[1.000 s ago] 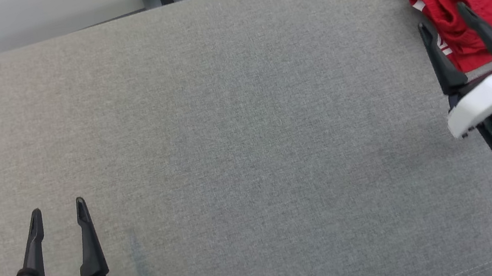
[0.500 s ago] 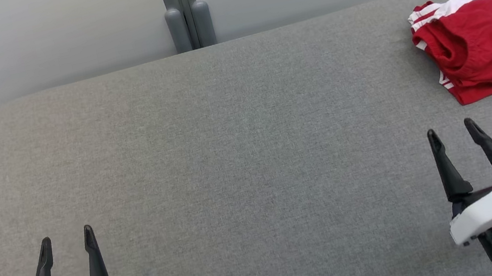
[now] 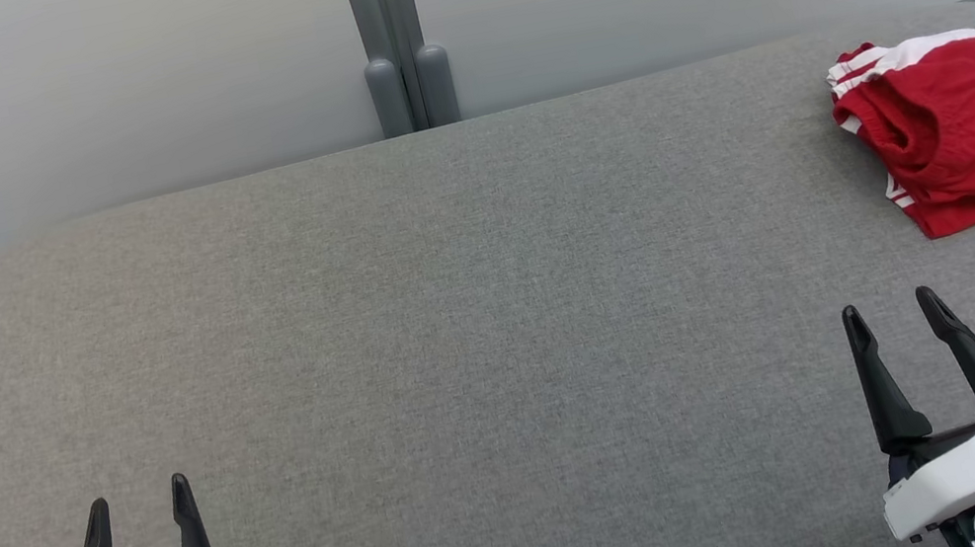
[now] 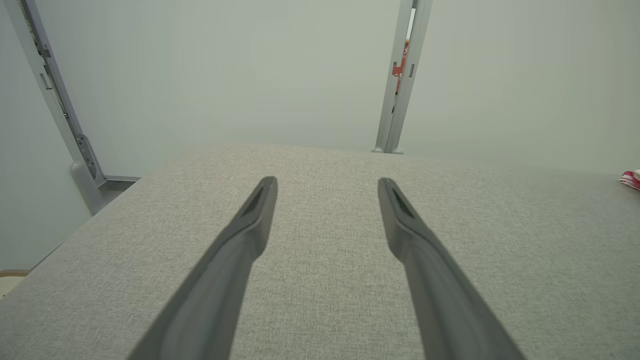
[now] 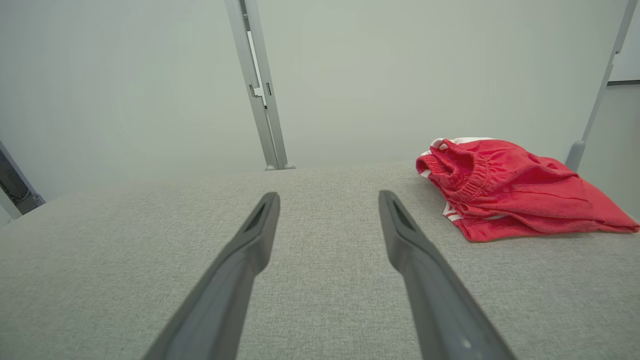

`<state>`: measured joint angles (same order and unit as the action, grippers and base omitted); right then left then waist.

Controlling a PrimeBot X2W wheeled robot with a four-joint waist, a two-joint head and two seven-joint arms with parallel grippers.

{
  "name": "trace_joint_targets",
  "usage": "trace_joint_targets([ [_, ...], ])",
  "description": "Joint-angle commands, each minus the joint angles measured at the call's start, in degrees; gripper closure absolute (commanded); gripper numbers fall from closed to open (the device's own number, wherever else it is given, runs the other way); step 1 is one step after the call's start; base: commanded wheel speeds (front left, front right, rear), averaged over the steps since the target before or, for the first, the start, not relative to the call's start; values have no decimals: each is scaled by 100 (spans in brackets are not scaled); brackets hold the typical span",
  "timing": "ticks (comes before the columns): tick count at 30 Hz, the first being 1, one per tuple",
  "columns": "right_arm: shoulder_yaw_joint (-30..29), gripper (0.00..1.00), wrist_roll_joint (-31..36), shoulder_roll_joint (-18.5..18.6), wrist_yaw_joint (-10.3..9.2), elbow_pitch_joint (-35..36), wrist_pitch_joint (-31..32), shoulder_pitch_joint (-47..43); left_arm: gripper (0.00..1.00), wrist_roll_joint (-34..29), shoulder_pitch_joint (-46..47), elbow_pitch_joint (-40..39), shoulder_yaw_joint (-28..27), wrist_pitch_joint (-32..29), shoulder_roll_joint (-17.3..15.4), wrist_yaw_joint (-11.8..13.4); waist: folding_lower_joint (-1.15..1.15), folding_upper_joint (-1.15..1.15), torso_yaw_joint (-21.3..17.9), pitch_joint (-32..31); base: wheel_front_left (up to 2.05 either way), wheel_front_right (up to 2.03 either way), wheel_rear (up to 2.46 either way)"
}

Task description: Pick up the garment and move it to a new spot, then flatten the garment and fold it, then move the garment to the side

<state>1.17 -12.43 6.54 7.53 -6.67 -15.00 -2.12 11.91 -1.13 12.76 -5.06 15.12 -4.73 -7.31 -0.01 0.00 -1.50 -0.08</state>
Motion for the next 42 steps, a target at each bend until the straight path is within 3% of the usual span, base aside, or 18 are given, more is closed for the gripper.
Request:
trace_joint_targets([
  [1, -10, 0, 56, -4, -10, 25, -21, -98, 0, 44, -51, 14, 13, -4, -57, -21, 1, 0, 29, -28, 0, 0, 0],
  [13, -5, 0, 57, -40, -10, -34, -21, -105, 0, 53, -39, 78, 57, -4, -106, -21, 1, 0, 74, -83, 0, 0, 0],
  [14, -2, 100, 32, -42, 0, -35, 0, -40, 100, 13, -1, 68, 71, 0, -67, -7, 1, 0, 74, -84, 0, 0, 0],
  [20, 17, 100, -83, -93, 1, -269, 36, -131, 100, 114, -30, 326, 95, -41, 40, -6, 1, 0, 75, -86, 0, 0, 0],
  [42, -134, 100, -2335, -113, -1, -390, 566, 149, 100, 2311, 196, 255, 27, -625, 79, -9, 1, 0, 88, -67, 0, 0, 0],
])
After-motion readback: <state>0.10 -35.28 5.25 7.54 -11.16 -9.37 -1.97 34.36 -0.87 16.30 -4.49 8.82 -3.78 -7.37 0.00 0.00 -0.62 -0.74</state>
